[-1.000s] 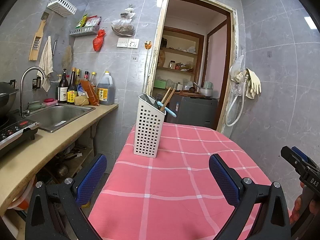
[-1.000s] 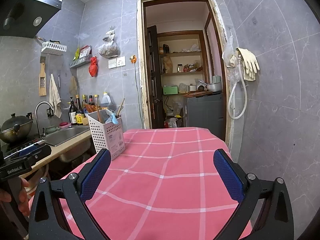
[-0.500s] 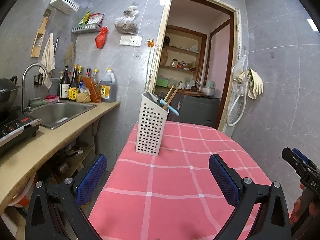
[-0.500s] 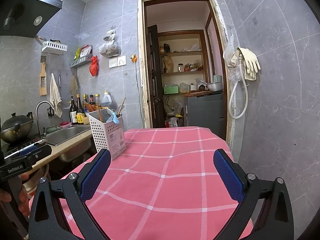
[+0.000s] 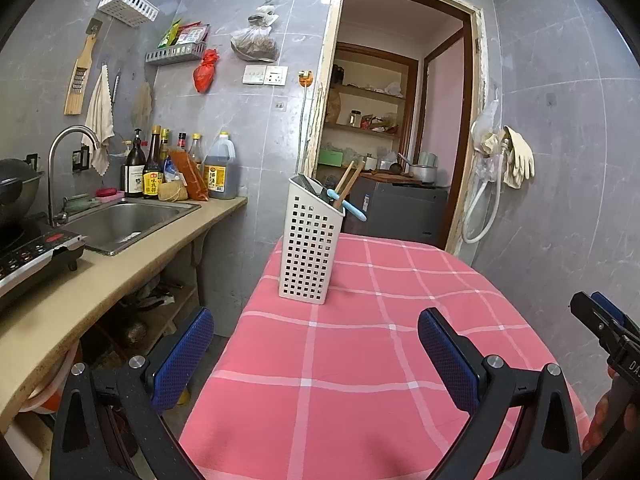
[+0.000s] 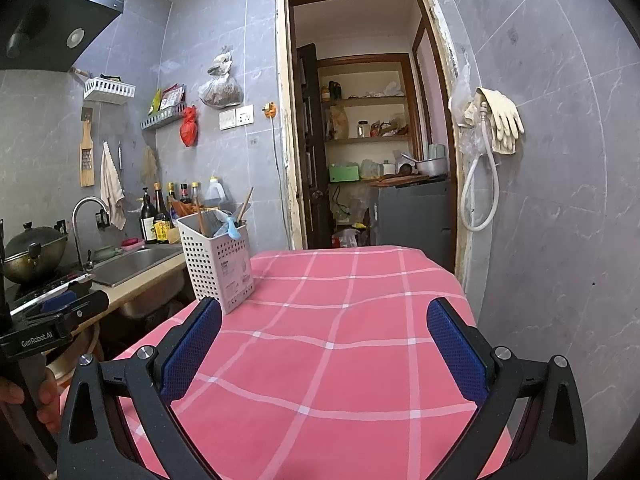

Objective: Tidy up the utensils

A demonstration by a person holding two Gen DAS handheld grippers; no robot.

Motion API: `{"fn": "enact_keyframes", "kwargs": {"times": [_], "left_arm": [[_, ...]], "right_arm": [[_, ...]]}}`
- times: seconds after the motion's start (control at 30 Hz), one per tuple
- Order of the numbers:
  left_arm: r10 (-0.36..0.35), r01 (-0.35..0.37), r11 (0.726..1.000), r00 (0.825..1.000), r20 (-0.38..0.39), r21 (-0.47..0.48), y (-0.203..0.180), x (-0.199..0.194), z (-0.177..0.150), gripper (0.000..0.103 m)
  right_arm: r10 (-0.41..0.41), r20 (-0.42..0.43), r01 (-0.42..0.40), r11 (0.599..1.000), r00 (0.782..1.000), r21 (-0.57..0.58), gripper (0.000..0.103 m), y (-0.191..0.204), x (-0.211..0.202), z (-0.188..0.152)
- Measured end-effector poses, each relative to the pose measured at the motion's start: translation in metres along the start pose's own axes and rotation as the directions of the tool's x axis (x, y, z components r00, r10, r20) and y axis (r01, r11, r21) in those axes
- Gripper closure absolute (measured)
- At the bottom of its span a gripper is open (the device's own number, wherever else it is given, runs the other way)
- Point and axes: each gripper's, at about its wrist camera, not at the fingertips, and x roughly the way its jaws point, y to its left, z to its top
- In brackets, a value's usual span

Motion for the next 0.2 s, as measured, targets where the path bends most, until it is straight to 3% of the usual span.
{"fn": "enact_keyframes", "kwargs": {"times": [0.2], "left_arm": [[-0.001,0.001,1.0,1.0,-0.014,-0.003,0.0003,0.001,-0.0011,0.0]], "right_arm": [[0.002,-0.006,-0.002,1.0,1.0,0.005,0.002,-0.0008,0.0013,-0.0015]]}}
